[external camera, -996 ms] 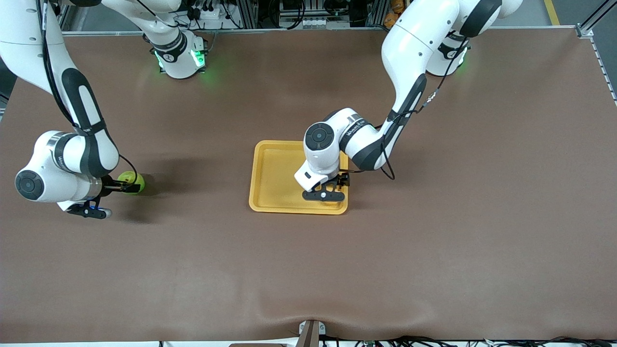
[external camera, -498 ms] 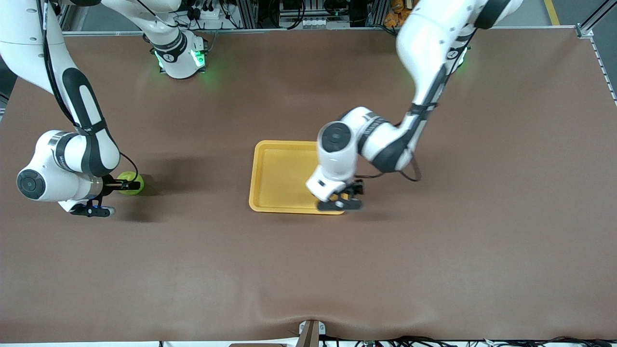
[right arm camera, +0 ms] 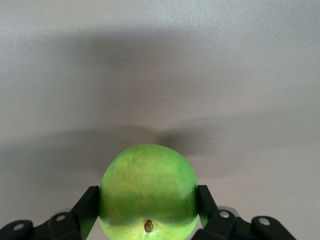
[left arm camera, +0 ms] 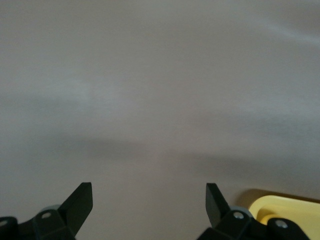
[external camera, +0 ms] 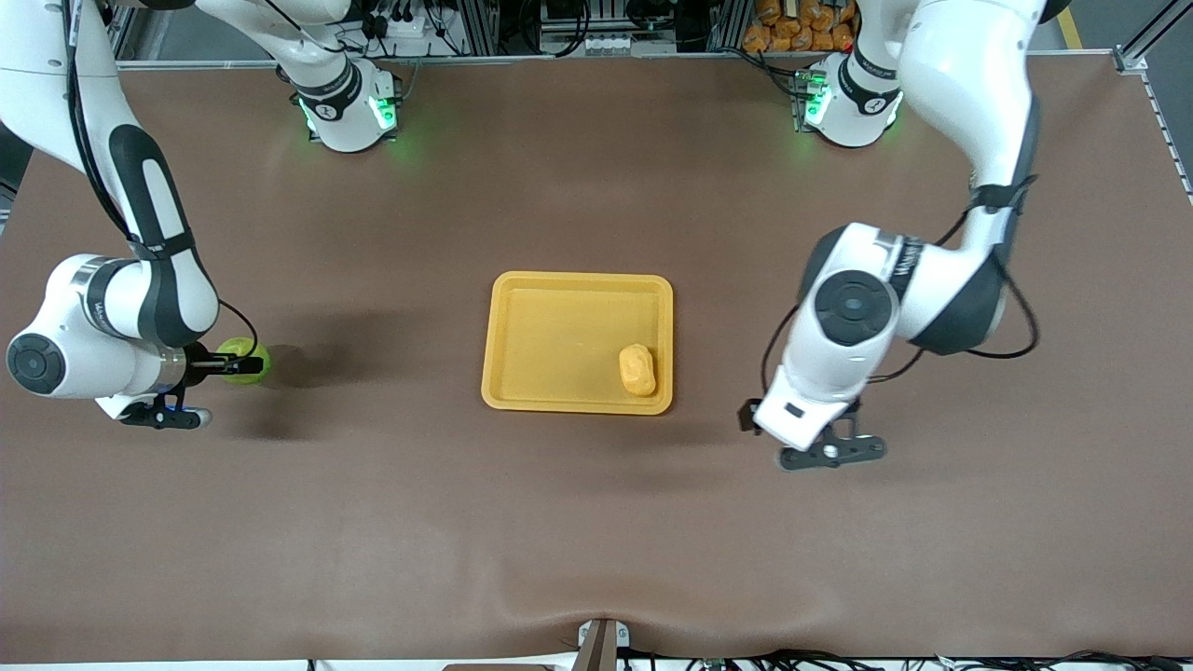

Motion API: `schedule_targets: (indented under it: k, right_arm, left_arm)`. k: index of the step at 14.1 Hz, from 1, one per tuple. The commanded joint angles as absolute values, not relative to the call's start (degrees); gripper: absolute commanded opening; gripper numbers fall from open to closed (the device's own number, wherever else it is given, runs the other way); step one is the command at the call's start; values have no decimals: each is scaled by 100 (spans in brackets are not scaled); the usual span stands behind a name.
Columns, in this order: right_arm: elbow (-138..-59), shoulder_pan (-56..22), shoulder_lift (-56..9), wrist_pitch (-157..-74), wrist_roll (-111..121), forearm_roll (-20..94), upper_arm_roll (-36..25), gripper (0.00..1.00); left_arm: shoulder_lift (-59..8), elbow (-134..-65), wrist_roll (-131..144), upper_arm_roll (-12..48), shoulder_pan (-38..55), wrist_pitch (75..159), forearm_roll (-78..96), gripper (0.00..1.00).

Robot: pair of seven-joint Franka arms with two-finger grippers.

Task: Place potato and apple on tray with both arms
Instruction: 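Open the left gripper and withdraw while the right gripper lifts the apple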

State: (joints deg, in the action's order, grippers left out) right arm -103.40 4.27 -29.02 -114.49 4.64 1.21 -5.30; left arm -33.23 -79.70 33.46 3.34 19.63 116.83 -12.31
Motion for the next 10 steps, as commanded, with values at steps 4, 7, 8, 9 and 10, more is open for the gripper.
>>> schedule_targets:
  k: [4, 7, 8, 9, 10]
  right_arm:
    - [-10195, -201, -2523, -10530, -640, 580, -501, 0]
    - [-10230, -561, -2400, -10407, -1150, 676, -501, 0]
    - [-10230, -658, -2382, -10389, -1230, 816, -501, 0]
    - [-10230, -764, -2338, -10371, -1317, 930, -501, 0]
    - [-10230, -869, -2338, -10362, -1431, 1019, -501, 0]
  left_arm:
    - [-2717, -8112, 2735, 404, 1355, 10803, -1257, 100]
    - [-2444, -8147, 1998, 404, 924, 10425, -933, 100]
    - [-2304, -8226, 1812, 404, 827, 10302, -792, 100]
    - [-2137, -8401, 1697, 404, 748, 10266, -652, 100]
    - [-1918, -8629, 1618, 404, 651, 10266, -581, 100]
